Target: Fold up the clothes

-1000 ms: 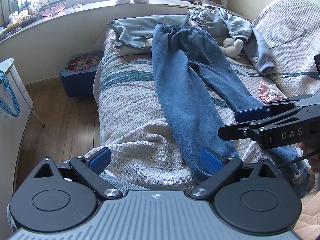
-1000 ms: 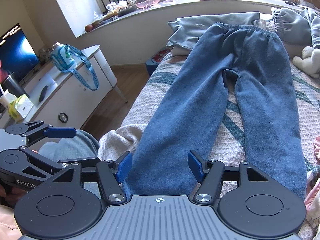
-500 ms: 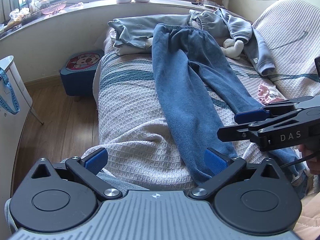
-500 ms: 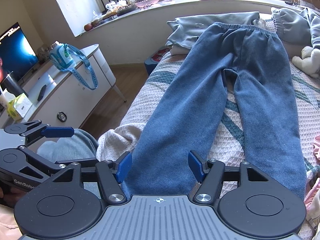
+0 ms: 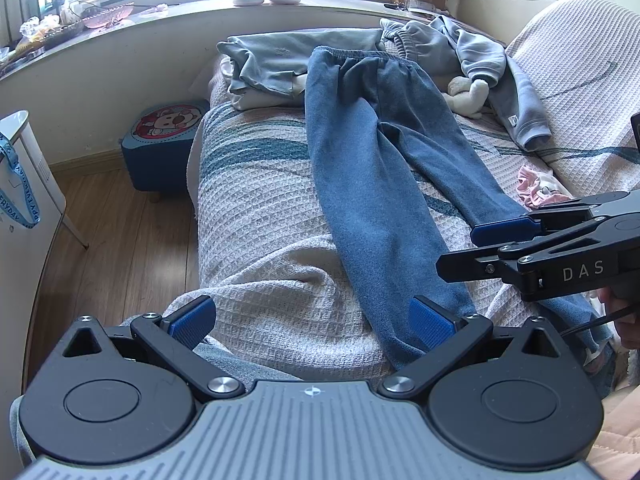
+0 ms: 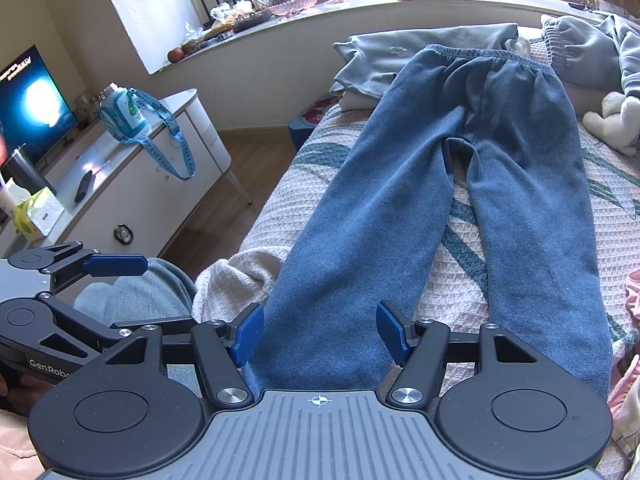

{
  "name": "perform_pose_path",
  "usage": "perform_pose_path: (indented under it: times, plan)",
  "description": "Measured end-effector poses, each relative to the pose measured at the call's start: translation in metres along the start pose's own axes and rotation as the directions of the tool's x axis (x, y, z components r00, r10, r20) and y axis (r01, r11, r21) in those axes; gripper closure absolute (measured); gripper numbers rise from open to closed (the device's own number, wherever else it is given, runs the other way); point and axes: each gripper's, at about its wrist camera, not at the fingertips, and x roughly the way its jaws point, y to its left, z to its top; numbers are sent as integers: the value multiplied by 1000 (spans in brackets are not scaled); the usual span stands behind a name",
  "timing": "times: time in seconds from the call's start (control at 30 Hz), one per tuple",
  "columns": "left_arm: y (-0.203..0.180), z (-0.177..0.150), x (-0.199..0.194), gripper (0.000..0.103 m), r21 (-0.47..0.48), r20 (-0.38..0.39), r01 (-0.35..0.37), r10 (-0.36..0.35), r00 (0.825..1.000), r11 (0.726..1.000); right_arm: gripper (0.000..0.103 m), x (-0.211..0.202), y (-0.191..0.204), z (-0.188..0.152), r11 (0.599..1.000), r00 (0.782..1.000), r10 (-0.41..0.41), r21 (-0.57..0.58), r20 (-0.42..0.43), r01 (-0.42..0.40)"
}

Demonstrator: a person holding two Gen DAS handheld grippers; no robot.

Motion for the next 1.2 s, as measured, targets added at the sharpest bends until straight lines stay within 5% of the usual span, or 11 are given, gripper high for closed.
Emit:
perform_pose_path:
  times: [1.2]
  plan:
    - [-2,1,0,0,10,-5,-4,4,1000,1000,40,0,1,0,1000,1000,-2,-3,0,2]
